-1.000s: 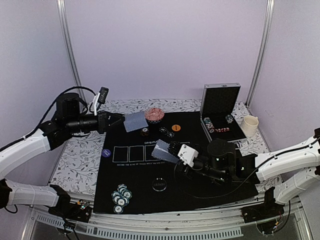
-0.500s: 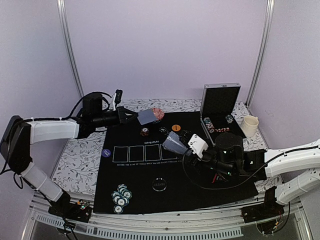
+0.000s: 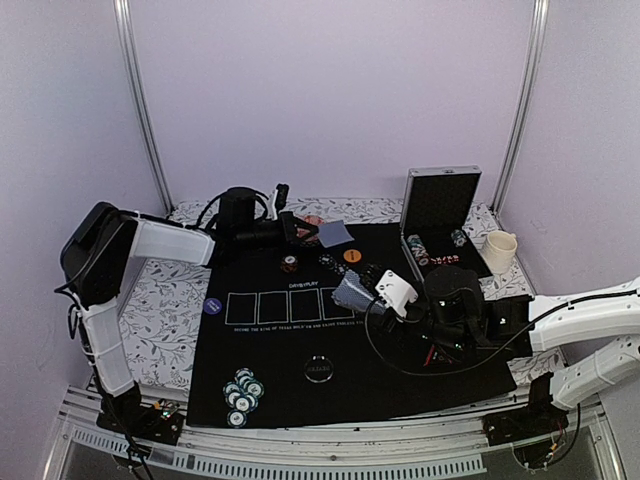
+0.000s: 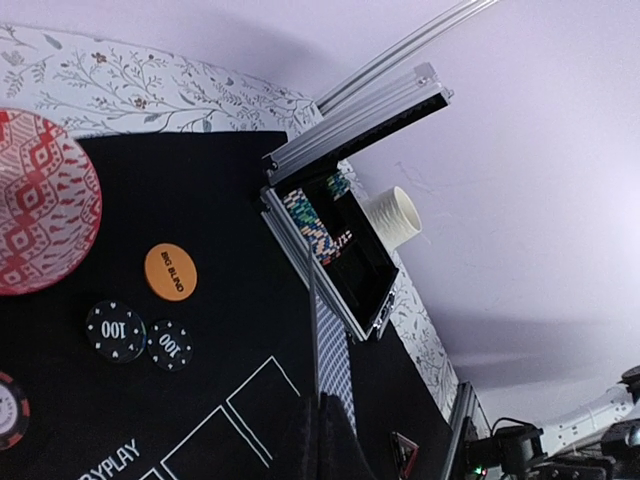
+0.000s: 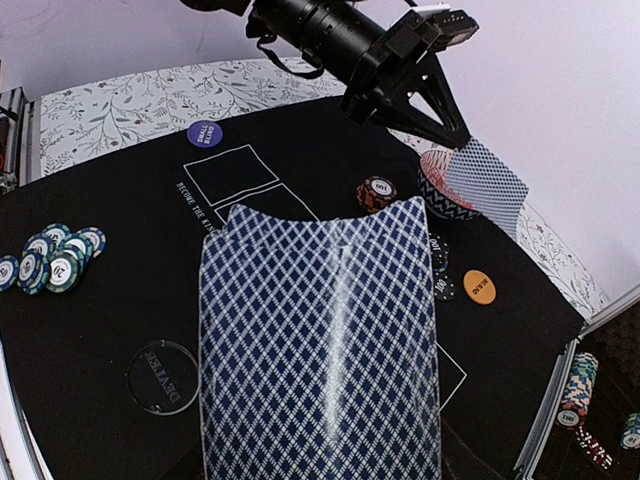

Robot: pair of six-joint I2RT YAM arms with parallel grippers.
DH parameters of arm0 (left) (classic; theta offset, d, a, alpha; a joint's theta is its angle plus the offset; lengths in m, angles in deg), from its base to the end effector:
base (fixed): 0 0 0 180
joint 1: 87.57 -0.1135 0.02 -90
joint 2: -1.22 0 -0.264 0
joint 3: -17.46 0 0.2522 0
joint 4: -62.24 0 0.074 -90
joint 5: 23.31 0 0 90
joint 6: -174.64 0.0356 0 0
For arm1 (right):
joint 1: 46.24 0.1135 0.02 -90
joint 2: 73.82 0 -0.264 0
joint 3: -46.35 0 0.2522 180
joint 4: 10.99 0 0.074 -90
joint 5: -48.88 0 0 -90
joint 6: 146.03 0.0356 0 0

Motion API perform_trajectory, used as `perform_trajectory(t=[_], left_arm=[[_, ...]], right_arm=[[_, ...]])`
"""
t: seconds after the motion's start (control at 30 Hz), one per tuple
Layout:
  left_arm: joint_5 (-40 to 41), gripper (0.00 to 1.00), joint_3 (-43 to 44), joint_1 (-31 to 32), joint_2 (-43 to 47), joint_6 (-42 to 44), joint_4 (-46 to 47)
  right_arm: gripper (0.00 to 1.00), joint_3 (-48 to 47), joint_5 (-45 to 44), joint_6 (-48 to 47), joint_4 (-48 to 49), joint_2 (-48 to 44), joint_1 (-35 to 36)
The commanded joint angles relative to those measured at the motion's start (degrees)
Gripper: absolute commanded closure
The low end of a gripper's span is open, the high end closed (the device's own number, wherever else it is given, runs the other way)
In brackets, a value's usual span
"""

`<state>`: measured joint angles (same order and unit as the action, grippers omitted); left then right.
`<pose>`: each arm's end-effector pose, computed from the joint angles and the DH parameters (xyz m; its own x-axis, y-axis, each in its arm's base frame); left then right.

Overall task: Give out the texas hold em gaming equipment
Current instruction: Distribute the poker card in the big blind area.

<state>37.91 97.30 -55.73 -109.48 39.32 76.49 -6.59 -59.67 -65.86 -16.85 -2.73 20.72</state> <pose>0.3568 -0.2417 0.2010 -0.7782 -0.2503 -0.5759 0.4280 0.4596 -0.7781 0.1171 0.2464 0.2408 -0.0274 -0.4779 -0.8780 -0.7747 0.5652 -0.2835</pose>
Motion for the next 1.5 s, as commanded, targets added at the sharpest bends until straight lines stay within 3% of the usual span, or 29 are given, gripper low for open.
perform_trajectory(t=[0.0,0.07,0.23,0.43,0.73,0.87,0.93,1.07,1.13,1.33,1.47], left_arm=[[2.12,1.00,0.91,-0.50,0.04,-0.08,2.87],[2.53,1.00,0.92,-0.26,-0.33,-0.55,4.68],[1.69,1.00,10.04,2.42,-8.54,0.07,-0.24],[6.32,1.00,20.36,5.69,-17.28,3.05,-8.36],[5.27,1.00,32.98,8.44,-27.61,4.17,-13.84],[8.35,1.00,34.46,8.84,-29.28,5.60,-16.55],[9.38,0.90,34.71,8.86,-29.19,6.32,-17.53],[10.90,0.54,34.41,8.84,-27.44,8.78,-19.17],[10.32,0.44,33.79,8.67,-25.43,9.86,-19.27],[2.02,0.34,23.53,8.09,-10.65,12.24,-10.56],[1.72,0.26,16.99,6.41,2.06,16.66,-13.00]], right_arm=[[0.51,-2.29,-1.16,1.03,-1.19,0.30,-0.43],[0.51,-2.41,-1.06,0.90,-1.18,0.35,-0.44],[0.51,-2.94,-1.06,0.64,-1.22,1.18,-0.47],[0.51,-2.75,-0.72,1.33,-1.40,1.53,-0.58],[0.51,-3.42,-0.83,1.64,-1.97,2.04,-0.59],[0.52,-3.70,-0.81,2.15,-2.94,1.80,-0.58],[0.52,-3.73,-0.86,2.38,-3.30,1.57,-0.59],[0.52,-3.98,-0.94,2.53,-3.91,1.26,-0.52],[0.52,-4.21,-1.10,2.61,-4.25,1.09,-0.57],[0.52,-4.47,-0.99,3.12,-5.38,0.24,-0.56],[0.52,-4.54,-0.45,3.19,-5.38,-0.25,-0.52]])
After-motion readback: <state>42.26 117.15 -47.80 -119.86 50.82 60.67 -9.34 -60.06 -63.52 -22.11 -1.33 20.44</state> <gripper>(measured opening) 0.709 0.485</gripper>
